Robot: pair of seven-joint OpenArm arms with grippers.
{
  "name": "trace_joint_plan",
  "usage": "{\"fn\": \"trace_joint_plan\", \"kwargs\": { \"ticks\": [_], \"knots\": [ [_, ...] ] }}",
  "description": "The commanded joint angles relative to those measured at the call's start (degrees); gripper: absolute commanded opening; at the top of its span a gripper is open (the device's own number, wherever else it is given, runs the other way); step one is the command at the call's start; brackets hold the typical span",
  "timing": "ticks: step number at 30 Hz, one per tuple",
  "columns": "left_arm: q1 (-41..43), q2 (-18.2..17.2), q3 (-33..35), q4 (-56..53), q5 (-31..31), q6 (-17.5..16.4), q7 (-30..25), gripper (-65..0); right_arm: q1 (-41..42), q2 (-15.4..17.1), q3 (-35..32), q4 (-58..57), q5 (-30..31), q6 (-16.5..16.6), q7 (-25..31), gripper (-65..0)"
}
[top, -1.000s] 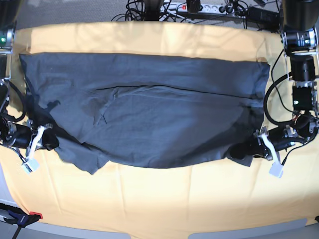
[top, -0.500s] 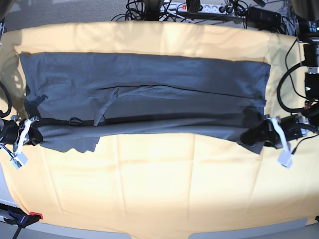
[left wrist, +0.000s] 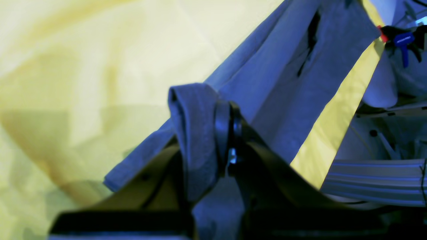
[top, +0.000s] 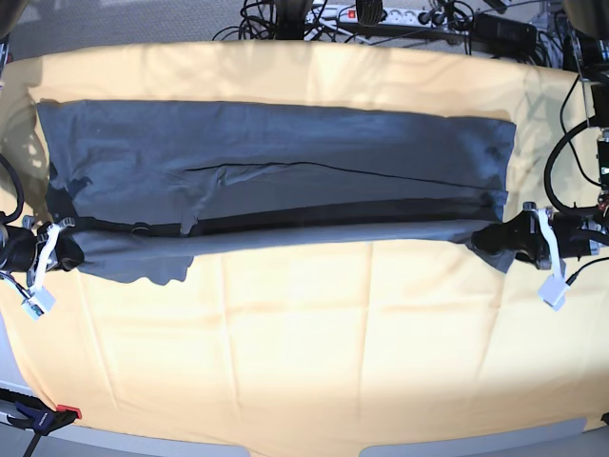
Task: Fold the T-shirt properly
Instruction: 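Fold the grasped edge over the shirt body with both grippers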
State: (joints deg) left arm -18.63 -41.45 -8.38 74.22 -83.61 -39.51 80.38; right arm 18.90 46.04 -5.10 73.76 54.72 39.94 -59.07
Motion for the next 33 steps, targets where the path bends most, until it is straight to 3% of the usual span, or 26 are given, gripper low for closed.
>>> {"fn": "trace_joint_plan", "kwargs": {
  "ticks": [1, 6, 9, 13, 19, 26, 33],
  "knots": [
    [-1.4, -1.4, -0.8, 0.8, -1.4, -0.5, -0.4, -65.0, 1.6, 1.8, 0.7, 0.8, 0.0, 0.1, 0.5, -65.0],
    [-1.4, -1.4, -0.8, 0.9, -1.4, -0.5, -0.4, -65.0, 1.6, 1.8, 0.7, 0.8, -0.9, 0.1, 0.0, -65.0],
    [-1.4, -1.4, -0.8, 1.3, -1.4, 4.4, -0.4, -65.0, 1.6, 1.8, 0.7, 0.8, -0.7, 0.1, -0.2, -65.0],
    [-1.4, -1.4, -0.8, 4.7, -1.4, 7.5, -0.4, -65.0, 1.6, 1.7, 0.7, 0.8, -0.7, 0.1, -0.1, -65.0],
    [-1.1, -1.8, -0.8, 10.7, -1.4, 5.6, -0.4, -65.0, 1.6, 1.7, 0.7, 0.8, -0.7, 0.1, -0.2, -65.0],
    [5.6, -1.9, -1.1, 11.2, -1.4, 5.2, -0.4, -65.0, 1.6, 1.7, 0.7, 0.8, -0.7, 0.1, -0.2, -65.0],
    [8.5, -3.5, -9.0, 11.2, -1.4, 1.8, -0.4, -65.0, 1.6, 1.8, 0.7, 0.8, -0.7, 0.1, -0.2, -65.0]
  ]
}}
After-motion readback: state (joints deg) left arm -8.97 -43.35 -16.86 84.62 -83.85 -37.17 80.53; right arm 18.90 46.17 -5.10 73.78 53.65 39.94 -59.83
